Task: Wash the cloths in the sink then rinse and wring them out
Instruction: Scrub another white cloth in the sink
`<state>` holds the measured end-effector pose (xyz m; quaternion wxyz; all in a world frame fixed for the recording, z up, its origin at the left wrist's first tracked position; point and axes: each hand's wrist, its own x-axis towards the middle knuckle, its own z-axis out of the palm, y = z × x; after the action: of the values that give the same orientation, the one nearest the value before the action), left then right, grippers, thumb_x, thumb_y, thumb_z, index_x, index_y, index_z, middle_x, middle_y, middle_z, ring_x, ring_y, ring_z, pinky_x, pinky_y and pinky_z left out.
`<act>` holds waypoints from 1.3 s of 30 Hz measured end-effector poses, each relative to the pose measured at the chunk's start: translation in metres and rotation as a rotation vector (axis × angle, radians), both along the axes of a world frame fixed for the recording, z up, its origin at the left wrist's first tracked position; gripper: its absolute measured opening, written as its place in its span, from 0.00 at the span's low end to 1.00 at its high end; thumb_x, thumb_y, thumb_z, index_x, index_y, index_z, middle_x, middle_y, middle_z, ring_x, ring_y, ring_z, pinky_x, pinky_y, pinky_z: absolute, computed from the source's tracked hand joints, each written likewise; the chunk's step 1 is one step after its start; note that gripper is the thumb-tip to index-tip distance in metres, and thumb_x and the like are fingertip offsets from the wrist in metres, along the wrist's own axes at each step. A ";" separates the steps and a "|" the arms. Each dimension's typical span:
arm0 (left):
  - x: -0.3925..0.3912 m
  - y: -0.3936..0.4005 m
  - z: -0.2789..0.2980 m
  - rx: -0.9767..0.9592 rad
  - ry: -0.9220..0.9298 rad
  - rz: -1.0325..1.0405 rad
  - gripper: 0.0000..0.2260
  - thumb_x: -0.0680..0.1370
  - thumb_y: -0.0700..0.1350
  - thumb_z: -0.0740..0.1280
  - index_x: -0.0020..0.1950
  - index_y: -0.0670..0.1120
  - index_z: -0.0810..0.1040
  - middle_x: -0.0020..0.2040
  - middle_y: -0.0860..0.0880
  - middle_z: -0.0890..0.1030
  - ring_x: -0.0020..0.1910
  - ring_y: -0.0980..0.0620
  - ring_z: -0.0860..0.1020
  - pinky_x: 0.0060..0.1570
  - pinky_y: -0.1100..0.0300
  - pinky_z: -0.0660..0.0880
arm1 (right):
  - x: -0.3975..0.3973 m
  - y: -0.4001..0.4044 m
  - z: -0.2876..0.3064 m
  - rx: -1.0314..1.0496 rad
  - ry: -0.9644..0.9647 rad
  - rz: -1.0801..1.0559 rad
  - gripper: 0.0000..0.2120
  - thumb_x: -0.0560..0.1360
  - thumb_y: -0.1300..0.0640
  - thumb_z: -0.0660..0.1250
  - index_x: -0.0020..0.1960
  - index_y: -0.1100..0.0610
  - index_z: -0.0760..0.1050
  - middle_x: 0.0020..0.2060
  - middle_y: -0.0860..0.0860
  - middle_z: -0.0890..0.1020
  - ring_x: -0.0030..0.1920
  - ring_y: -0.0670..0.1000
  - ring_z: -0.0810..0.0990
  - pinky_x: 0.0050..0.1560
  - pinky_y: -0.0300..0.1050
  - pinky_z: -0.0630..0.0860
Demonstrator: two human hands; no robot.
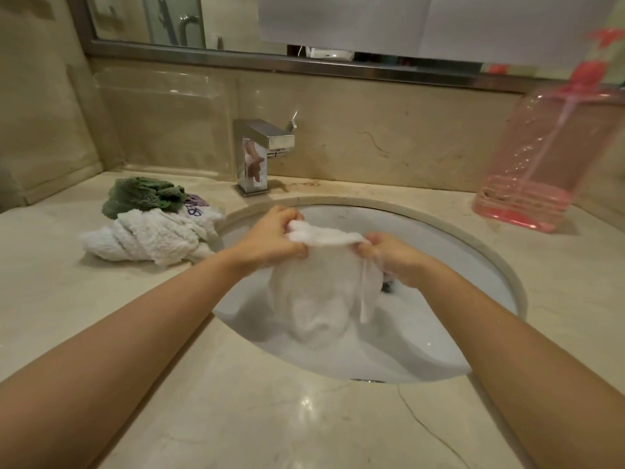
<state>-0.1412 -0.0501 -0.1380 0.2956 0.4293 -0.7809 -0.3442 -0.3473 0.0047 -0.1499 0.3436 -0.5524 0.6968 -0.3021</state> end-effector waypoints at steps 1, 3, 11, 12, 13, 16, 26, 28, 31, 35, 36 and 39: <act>0.000 0.001 0.001 0.060 0.023 -0.010 0.19 0.70 0.39 0.75 0.55 0.49 0.71 0.52 0.49 0.72 0.50 0.49 0.73 0.42 0.62 0.71 | 0.000 0.000 0.001 -0.051 -0.108 -0.021 0.11 0.82 0.57 0.58 0.56 0.64 0.74 0.44 0.59 0.77 0.44 0.56 0.77 0.44 0.49 0.73; 0.001 0.003 0.002 0.145 0.042 -0.023 0.26 0.68 0.44 0.78 0.60 0.54 0.69 0.49 0.50 0.74 0.47 0.51 0.75 0.39 0.62 0.72 | 0.000 0.002 0.011 -0.188 -0.313 -0.084 0.09 0.82 0.60 0.59 0.57 0.61 0.74 0.46 0.56 0.80 0.44 0.54 0.79 0.45 0.48 0.75; 0.001 0.002 0.002 0.138 -0.044 0.054 0.17 0.78 0.57 0.65 0.44 0.44 0.79 0.37 0.47 0.72 0.35 0.52 0.69 0.38 0.59 0.64 | -0.010 0.002 0.018 -0.268 -0.163 -0.434 0.14 0.77 0.49 0.67 0.50 0.61 0.78 0.38 0.53 0.76 0.39 0.53 0.76 0.38 0.44 0.70; 0.002 0.003 0.001 0.119 -0.058 0.075 0.16 0.80 0.56 0.62 0.45 0.44 0.79 0.38 0.46 0.73 0.35 0.51 0.69 0.37 0.58 0.65 | -0.012 0.002 0.013 -0.140 -0.100 -0.403 0.14 0.76 0.49 0.68 0.49 0.61 0.76 0.37 0.54 0.76 0.37 0.54 0.76 0.36 0.43 0.70; 0.002 0.004 0.001 0.097 -0.064 0.087 0.15 0.81 0.55 0.61 0.46 0.45 0.79 0.39 0.47 0.76 0.36 0.51 0.71 0.37 0.59 0.66 | -0.014 0.003 0.008 0.016 -0.038 -0.339 0.13 0.76 0.50 0.68 0.48 0.61 0.76 0.36 0.55 0.76 0.35 0.54 0.76 0.35 0.44 0.71; 0.002 0.004 0.000 0.033 -0.099 0.050 0.12 0.82 0.51 0.60 0.49 0.47 0.79 0.41 0.50 0.78 0.38 0.55 0.74 0.34 0.63 0.69 | -0.009 0.007 -0.007 0.443 0.158 -0.054 0.11 0.77 0.55 0.65 0.53 0.63 0.76 0.48 0.58 0.81 0.47 0.59 0.81 0.50 0.50 0.79; -0.004 0.010 0.006 0.206 0.199 0.051 0.09 0.75 0.51 0.71 0.39 0.47 0.82 0.32 0.53 0.79 0.32 0.57 0.77 0.29 0.66 0.71 | 0.022 -0.005 -0.007 0.331 -0.315 0.285 0.29 0.68 0.42 0.69 0.61 0.60 0.77 0.56 0.59 0.82 0.58 0.58 0.80 0.64 0.54 0.73; -0.004 0.010 0.006 0.191 0.183 0.124 0.10 0.73 0.53 0.72 0.38 0.48 0.82 0.32 0.53 0.79 0.33 0.57 0.76 0.29 0.66 0.70 | 0.012 -0.001 -0.005 0.307 -0.329 0.271 0.22 0.76 0.42 0.66 0.57 0.61 0.78 0.52 0.58 0.83 0.51 0.56 0.82 0.55 0.48 0.78; -0.003 0.009 0.003 0.110 0.020 0.138 0.07 0.73 0.51 0.73 0.43 0.48 0.81 0.38 0.51 0.80 0.35 0.56 0.77 0.29 0.67 0.70 | 0.006 0.006 0.005 0.130 0.067 0.171 0.18 0.80 0.44 0.61 0.44 0.58 0.78 0.39 0.53 0.81 0.39 0.52 0.79 0.38 0.40 0.73; -0.008 0.004 0.001 -0.128 0.159 0.173 0.05 0.73 0.41 0.74 0.46 0.47 0.79 0.43 0.47 0.81 0.38 0.51 0.79 0.36 0.65 0.75 | 0.014 -0.003 0.006 -0.583 0.200 -0.194 0.12 0.78 0.48 0.65 0.39 0.51 0.71 0.32 0.46 0.74 0.37 0.51 0.72 0.35 0.44 0.65; -0.006 0.002 0.001 -0.216 0.173 0.181 0.07 0.72 0.40 0.74 0.47 0.47 0.79 0.44 0.48 0.80 0.40 0.51 0.78 0.40 0.63 0.74 | 0.015 -0.004 0.007 -0.689 0.135 -0.188 0.07 0.77 0.50 0.67 0.42 0.50 0.73 0.34 0.47 0.77 0.38 0.50 0.74 0.37 0.44 0.68; 0.006 -0.004 -0.004 -0.273 -0.206 -0.046 0.09 0.70 0.41 0.77 0.46 0.48 0.80 0.39 0.53 0.78 0.40 0.53 0.75 0.39 0.66 0.70 | 0.009 0.000 0.002 -0.361 0.084 0.170 0.06 0.72 0.58 0.74 0.47 0.54 0.79 0.41 0.50 0.80 0.42 0.49 0.77 0.41 0.34 0.71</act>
<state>-0.1353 -0.0541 -0.1423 0.2616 0.4000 -0.8563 -0.1958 -0.3385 0.0049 -0.1479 0.2338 -0.6741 0.5958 -0.3688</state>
